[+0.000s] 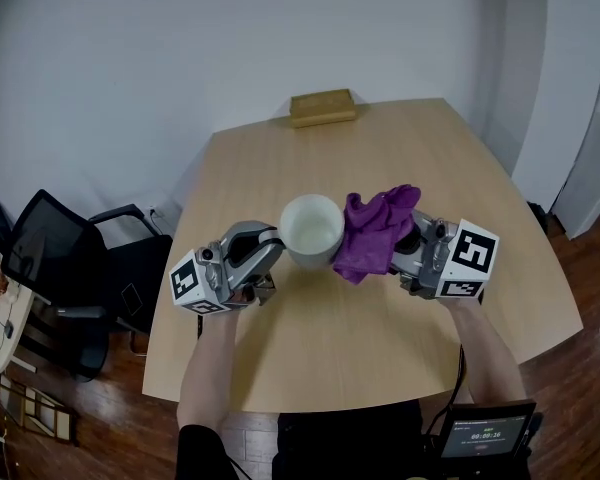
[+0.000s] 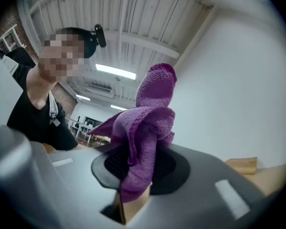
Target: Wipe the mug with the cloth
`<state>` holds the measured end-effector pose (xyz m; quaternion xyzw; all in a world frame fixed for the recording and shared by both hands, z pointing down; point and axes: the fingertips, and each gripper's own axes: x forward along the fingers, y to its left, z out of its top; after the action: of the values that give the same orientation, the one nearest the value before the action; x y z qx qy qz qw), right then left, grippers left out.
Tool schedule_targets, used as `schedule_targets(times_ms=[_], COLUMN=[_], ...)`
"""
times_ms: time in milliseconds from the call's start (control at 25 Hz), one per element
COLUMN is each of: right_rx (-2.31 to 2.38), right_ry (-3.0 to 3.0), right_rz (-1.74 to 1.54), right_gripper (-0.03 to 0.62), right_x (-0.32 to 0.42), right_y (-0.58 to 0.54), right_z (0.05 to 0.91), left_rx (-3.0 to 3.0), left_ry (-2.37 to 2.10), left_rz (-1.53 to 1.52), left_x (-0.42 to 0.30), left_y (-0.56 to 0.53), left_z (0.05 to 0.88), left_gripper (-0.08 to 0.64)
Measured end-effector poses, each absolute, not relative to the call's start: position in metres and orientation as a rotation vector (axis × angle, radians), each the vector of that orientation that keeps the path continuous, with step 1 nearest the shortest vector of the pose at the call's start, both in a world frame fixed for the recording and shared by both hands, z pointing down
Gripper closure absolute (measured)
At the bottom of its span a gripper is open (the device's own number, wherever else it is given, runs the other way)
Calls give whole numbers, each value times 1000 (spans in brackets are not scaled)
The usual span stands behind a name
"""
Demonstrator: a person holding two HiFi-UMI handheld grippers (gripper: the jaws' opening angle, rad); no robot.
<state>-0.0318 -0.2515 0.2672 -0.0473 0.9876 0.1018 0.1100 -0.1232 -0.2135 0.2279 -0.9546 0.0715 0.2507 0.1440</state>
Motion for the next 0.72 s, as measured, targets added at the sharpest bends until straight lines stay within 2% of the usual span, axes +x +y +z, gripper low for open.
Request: schedule_targets(times_ms=[200, 320, 480, 720], right_rx=[-237, -262, -75, 96], right_ry=[3174, 3015, 2643, 2660], right_rz=[404, 325, 250, 214], right_gripper=[522, 522, 522, 522], right_x=[-49, -25, 18, -5], right_y=[-276, -278, -248, -229], right_z=[328, 293, 221, 227], left_rx=[-2738, -2745, -2757, -2782], left_ry=[171, 144, 98, 5], left_rz=[752, 719, 689, 685], left_x=[-129, -122, -119, -114], left_y=[-211, -208, -203, -195], left_z=[225, 230, 234, 238], left_gripper=[489, 489, 489, 489])
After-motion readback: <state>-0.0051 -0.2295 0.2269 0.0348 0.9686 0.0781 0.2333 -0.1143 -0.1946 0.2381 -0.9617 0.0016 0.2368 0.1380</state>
